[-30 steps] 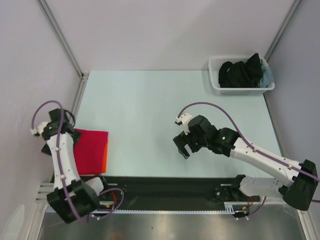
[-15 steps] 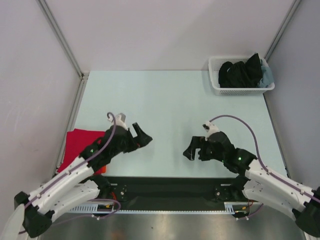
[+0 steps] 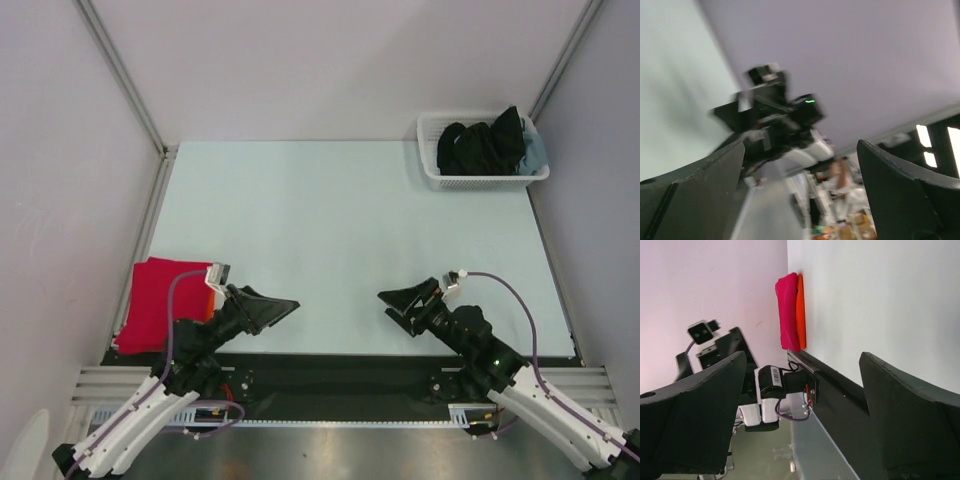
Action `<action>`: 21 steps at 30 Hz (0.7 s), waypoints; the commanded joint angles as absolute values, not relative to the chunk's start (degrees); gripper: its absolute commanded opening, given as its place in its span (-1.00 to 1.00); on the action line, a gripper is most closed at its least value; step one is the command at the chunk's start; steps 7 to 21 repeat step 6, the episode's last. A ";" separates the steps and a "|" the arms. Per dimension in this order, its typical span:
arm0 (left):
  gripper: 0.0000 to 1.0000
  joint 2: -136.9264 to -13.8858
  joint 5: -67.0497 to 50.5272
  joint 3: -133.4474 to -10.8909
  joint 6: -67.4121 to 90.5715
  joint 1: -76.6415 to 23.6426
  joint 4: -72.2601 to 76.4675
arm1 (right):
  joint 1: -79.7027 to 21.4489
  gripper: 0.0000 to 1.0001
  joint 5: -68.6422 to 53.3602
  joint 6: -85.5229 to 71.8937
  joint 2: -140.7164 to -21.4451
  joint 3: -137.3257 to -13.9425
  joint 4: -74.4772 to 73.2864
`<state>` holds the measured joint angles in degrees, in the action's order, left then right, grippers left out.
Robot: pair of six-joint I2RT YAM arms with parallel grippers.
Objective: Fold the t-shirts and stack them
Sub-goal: Reset both grippers
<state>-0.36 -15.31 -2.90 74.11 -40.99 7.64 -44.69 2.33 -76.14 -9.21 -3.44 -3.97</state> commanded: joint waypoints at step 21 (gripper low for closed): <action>1.00 6.68 -19.61 12.39 92.62 -39.55 43.92 | -48.25 0.99 4.84 -78.51 -10.73 5.27 16.15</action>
